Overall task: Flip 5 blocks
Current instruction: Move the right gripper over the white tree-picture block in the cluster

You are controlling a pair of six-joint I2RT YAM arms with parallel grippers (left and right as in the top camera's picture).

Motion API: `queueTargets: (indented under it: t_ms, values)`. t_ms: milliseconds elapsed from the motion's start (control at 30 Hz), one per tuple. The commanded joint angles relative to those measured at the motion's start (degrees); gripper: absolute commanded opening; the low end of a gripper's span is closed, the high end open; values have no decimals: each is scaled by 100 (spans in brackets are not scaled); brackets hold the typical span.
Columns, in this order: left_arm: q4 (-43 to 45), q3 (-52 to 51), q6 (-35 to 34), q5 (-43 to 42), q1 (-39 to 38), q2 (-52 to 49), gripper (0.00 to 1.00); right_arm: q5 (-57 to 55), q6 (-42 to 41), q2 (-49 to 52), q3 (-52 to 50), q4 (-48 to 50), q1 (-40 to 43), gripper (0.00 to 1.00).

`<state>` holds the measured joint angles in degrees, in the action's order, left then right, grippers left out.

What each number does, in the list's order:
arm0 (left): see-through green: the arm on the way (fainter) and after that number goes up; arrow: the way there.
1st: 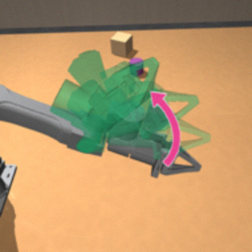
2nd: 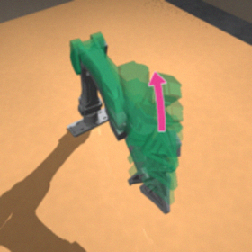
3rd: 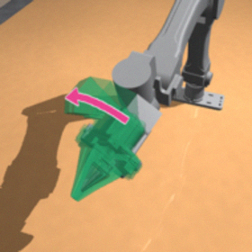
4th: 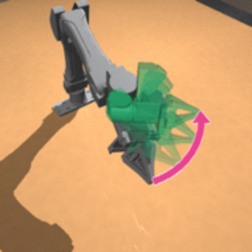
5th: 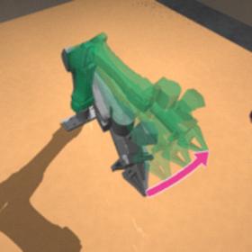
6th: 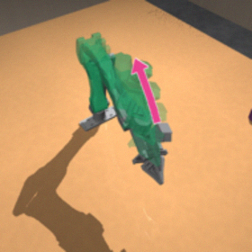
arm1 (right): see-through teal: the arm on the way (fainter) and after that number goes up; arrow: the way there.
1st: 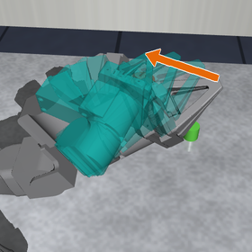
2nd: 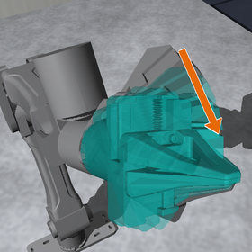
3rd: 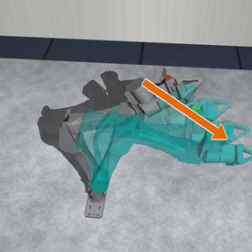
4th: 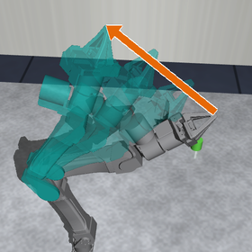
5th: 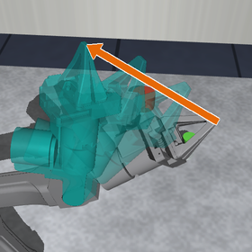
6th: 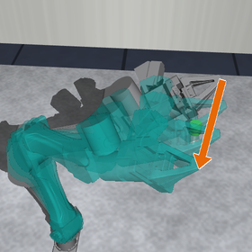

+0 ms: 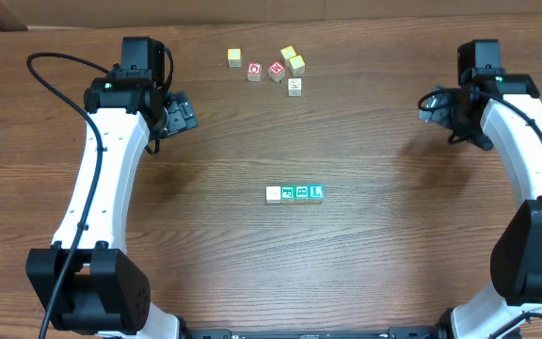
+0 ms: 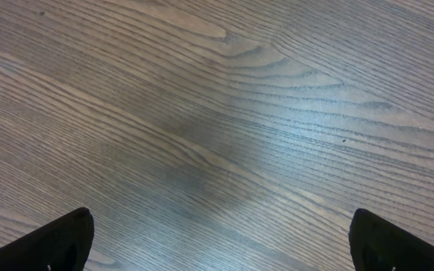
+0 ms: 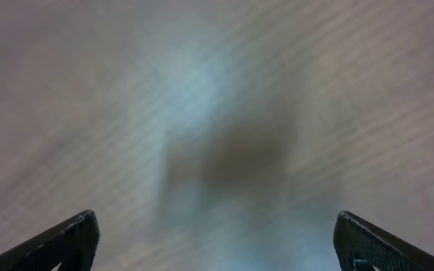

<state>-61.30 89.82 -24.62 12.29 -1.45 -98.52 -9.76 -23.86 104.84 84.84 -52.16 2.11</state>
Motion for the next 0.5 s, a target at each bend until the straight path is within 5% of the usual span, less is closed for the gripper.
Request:
queueTargets:
  t_ms: [0, 267, 467]
  values:
    - [4, 76, 63, 109, 31, 26, 100, 348, 28, -96, 74, 249, -11, 100]
    - [4, 76, 63, 109, 31, 26, 100, 3101, 291, -57, 74, 802, -28, 100]
    - [4, 76, 63, 107, 31, 26, 100, 3296, -15, -35, 74, 1193, -254, 96]
